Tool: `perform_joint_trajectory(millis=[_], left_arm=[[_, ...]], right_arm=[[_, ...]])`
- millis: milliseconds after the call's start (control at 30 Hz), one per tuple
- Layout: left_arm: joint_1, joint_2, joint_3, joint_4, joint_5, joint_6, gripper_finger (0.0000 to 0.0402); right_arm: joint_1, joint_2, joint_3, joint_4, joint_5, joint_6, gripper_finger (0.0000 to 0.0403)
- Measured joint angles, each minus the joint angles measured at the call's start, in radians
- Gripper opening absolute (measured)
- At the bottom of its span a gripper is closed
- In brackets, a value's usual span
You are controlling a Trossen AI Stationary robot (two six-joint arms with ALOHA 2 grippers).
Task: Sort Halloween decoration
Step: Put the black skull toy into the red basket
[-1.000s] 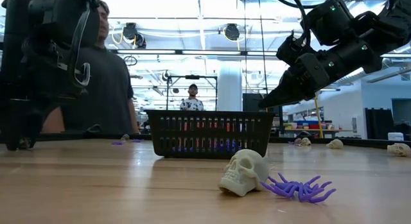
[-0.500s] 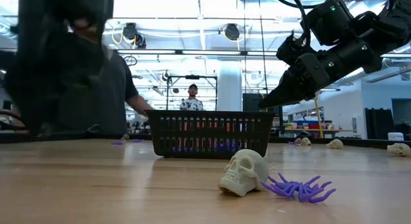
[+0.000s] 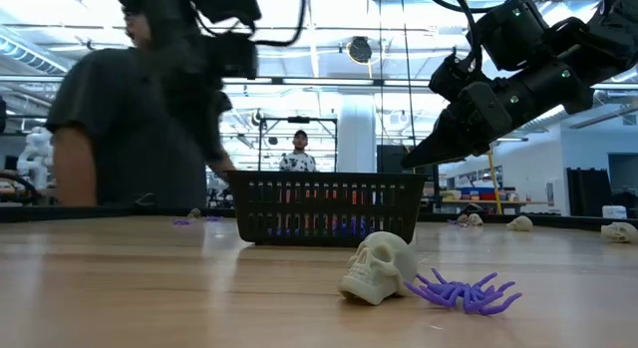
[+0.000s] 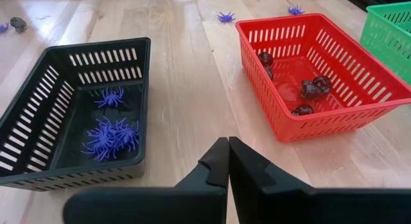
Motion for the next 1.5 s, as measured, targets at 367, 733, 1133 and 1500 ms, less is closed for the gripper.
perform_joint_trajectory(millis=[367,733,1133,1500], left_arm=[[0.238,0.007,0.001,0.299,0.058,0.13,0.0056],[0.327,0.203,0.084,0.392,0.135,0.181,0.0056],[0.357,0.372,0.189,0.368,0.137,0.211,0.0056],[0.353,0.423,0.211,0.366,0.137,0.211,0.0058]], right_arm=[[0.0,0.0,0.0,0.0,0.0,0.0,0.0],[0.0,0.0,0.0,-0.002,0.0,0.0,0.0],[0.0,0.0,0.0,-0.006,0.0,0.0,0.0],[0.0,0.0,0.0,-0.012,0.0,0.0,0.0]])
